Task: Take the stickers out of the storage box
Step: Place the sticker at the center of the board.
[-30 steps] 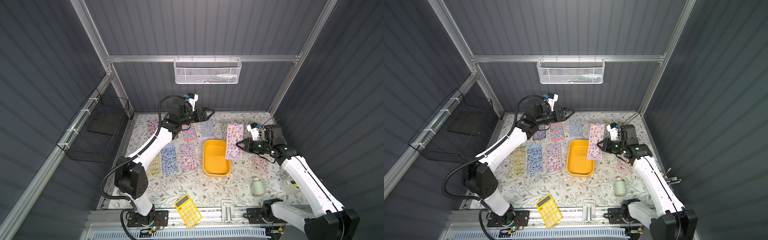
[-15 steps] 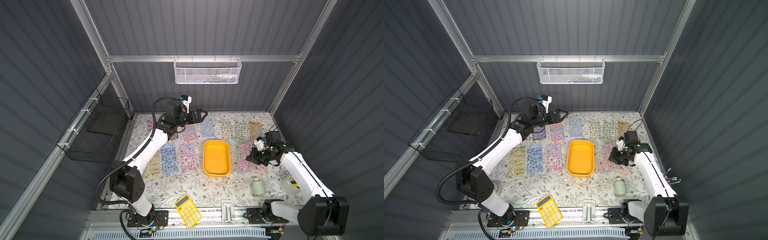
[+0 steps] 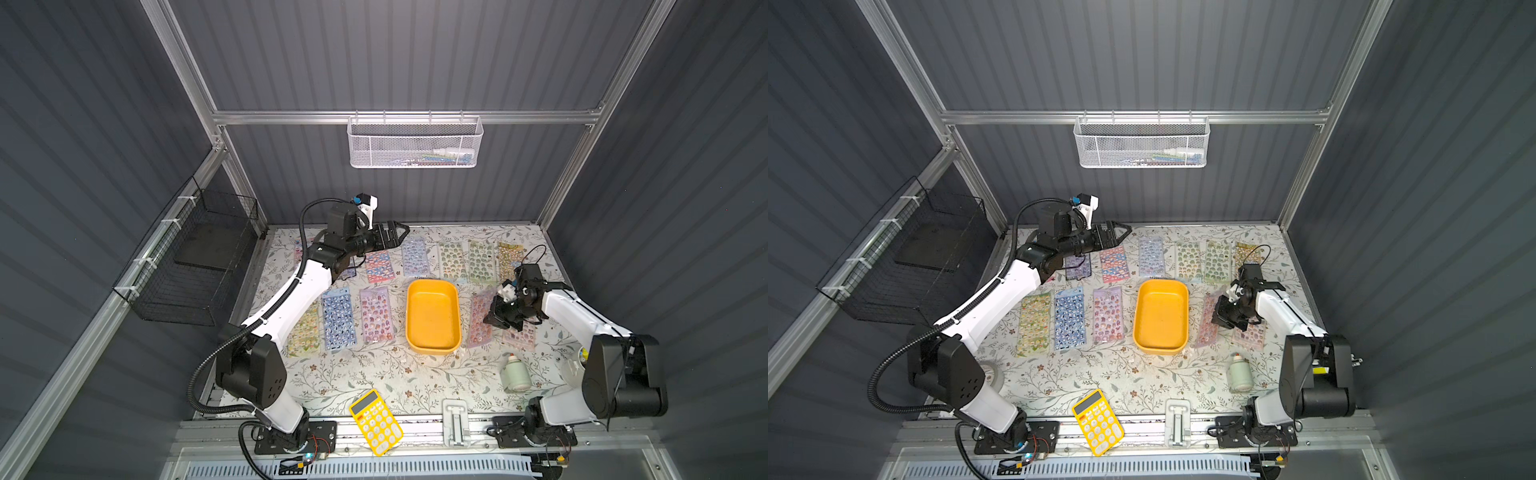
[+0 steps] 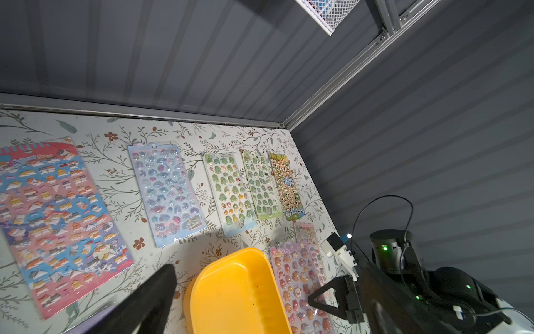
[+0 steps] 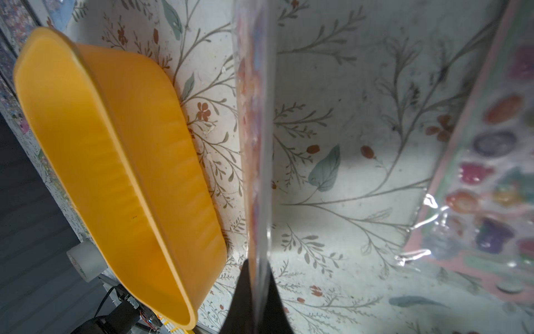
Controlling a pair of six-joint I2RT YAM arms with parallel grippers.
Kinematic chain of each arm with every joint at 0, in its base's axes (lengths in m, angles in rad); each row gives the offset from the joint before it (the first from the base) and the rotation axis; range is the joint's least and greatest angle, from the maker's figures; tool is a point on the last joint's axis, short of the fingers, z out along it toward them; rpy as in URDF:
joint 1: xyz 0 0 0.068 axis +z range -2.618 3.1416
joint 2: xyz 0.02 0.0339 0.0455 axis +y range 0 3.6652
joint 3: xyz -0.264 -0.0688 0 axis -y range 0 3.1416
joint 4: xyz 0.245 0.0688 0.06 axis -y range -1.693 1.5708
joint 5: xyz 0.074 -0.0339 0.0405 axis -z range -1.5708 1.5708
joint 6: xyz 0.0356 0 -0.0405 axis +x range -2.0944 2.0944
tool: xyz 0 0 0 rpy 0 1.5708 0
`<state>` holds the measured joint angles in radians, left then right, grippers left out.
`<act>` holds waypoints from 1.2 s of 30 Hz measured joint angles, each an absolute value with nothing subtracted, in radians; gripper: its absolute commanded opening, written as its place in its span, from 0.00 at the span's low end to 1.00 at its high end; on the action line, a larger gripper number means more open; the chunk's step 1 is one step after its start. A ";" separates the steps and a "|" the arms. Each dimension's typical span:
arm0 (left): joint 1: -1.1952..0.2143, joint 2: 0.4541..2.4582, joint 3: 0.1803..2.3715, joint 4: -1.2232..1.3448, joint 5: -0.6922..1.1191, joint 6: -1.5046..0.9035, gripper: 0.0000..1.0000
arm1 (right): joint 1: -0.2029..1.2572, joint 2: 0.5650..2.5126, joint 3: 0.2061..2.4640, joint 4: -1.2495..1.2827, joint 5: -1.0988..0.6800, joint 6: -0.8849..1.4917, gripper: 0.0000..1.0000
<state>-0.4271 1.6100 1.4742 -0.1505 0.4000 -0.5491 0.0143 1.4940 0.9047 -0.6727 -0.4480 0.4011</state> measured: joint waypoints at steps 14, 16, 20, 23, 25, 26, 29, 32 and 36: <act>-0.404 1.594 1.446 -0.153 0.400 -0.550 1.00 | 0.014 1.660 0.904 -0.610 -0.327 0.405 0.42; -0.399 1.594 1.444 -0.155 0.400 -0.550 1.00 | 0.014 1.660 0.912 -0.602 -0.312 0.407 0.46; -0.396 1.586 1.444 -0.158 0.399 -0.550 1.00 | 0.018 1.649 0.913 -0.603 -0.278 0.405 0.53; -0.389 1.571 1.444 -0.160 0.390 -0.549 1.00 | 0.017 1.631 0.913 -0.623 -0.234 0.404 0.60; -0.381 1.555 1.440 -0.164 0.376 -0.548 1.00 | 0.017 1.604 0.919 -0.649 -0.200 0.401 0.67; -0.377 1.547 1.437 -0.166 0.371 -0.547 1.00 | 0.017 1.588 0.926 -0.660 -0.188 0.403 0.72; -0.365 1.523 1.429 -0.180 0.336 -0.535 1.00 | 0.017 1.522 0.963 -0.687 -0.146 0.403 0.99; -0.355 1.492 1.413 -0.195 0.282 -0.520 1.00 | 0.015 1.439 1.000 -0.696 -0.099 0.393 0.99; -0.347 1.437 1.373 -0.233 0.164 -0.493 1.00 | 0.015 1.318 1.013 -0.670 -0.039 0.379 0.99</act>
